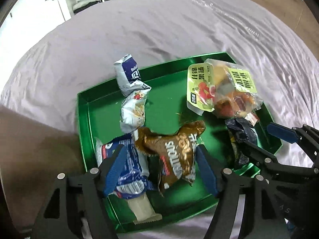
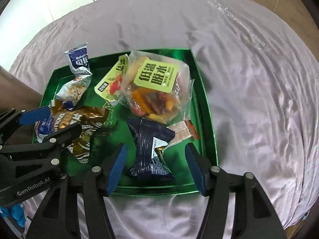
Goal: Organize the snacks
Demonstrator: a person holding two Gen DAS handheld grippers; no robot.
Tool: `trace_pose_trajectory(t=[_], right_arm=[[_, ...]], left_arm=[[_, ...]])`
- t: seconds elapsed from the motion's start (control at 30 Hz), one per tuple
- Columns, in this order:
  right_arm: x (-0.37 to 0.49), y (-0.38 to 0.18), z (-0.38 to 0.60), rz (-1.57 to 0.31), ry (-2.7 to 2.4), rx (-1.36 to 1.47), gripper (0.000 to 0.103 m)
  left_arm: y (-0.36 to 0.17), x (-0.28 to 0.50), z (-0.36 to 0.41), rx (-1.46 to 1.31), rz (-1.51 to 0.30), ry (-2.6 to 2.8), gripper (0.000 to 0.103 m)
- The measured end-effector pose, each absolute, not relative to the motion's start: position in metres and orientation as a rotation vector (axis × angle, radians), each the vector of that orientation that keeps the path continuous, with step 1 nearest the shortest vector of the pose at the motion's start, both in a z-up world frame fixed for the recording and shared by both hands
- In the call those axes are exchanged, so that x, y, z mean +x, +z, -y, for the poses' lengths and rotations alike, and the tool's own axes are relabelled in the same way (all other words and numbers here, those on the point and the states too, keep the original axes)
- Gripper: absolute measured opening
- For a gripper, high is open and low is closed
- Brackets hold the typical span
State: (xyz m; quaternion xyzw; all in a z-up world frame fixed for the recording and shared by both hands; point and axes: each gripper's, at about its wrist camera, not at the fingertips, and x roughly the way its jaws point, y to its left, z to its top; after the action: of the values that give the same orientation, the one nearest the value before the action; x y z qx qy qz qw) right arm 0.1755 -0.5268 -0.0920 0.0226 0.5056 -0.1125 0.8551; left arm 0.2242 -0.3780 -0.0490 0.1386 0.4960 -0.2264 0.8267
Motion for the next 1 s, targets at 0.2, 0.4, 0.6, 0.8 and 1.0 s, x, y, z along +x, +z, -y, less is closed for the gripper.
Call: trace_pose_trajectory(t=[0.2,0.4,0.6,0.8,1.0], right_arm=[[0.146,-0.068,0.521,-0.982,-0.254,0.042,0.084],[0.106,-0.053,0.509,-0.952,-0.254,0.027,0.103],[0.071,-0.068,0.494,-0.987,-0.244,0.030,0.103],[0.045,-0.095,0.490,-1.012,-0.259,0.082,0.103],[0.033,-0.099,0.487,-0.968,-0.295,0.094,0.103]], left_arm=[[-0.029,0.191,0.352,0.252,-0.997,-0.525,0.066],[-0.018,0.143,0.331,0.258,-0.989,-0.576,0.071],[-0.024,0.095,0.289,0.300,-1.017,-0.617,0.071],[-0.035,0.078,0.215,0.377,-1.040,-0.524,0.072],[-0.052,0.090,0.156,0.377,-1.154,-0.372,0.071]])
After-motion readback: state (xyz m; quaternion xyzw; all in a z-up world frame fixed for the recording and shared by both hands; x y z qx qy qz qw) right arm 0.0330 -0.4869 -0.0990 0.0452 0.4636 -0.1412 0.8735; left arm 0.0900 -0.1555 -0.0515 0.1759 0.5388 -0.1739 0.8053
